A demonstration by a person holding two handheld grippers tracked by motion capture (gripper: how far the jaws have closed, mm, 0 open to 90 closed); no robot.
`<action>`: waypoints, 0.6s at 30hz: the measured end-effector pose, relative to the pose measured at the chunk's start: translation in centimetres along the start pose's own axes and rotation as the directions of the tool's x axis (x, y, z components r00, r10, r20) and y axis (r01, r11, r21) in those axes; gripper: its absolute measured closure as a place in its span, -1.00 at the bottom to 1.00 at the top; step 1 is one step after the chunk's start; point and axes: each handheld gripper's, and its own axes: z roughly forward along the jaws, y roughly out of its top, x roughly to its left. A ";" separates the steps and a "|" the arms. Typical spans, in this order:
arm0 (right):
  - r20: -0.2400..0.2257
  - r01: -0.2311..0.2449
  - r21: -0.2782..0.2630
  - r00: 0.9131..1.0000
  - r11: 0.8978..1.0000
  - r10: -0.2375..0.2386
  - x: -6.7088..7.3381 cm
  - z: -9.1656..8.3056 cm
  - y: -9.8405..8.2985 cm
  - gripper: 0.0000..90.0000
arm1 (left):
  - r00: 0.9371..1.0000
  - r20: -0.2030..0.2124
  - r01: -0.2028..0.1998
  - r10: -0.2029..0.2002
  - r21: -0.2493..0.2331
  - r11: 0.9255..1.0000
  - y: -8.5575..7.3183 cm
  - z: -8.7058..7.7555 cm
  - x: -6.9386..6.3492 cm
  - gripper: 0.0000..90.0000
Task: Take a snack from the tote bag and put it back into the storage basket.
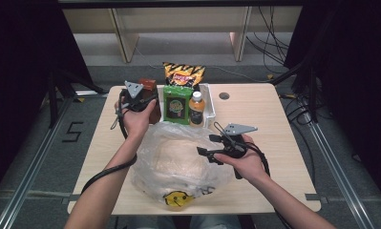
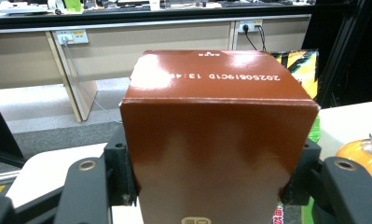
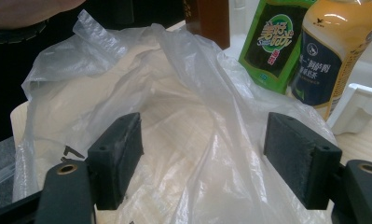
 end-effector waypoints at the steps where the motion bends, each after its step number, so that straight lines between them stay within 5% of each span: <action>1: 0.001 0.001 0.000 1.000 1.000 -0.001 0.0 0.0 0.0 -0.36 | 1.000 -0.001 -0.001 0.001 0.003 1.000 -0.1 0.0 0.0 -0.18; 18: -0.012 0.008 0.005 1.000 1.000 -0.008 0.0 0.0 -0.1 -0.37 | 1.000 -0.009 0.011 -0.010 0.030 1.000 -1.1 0.7 0.2 -0.18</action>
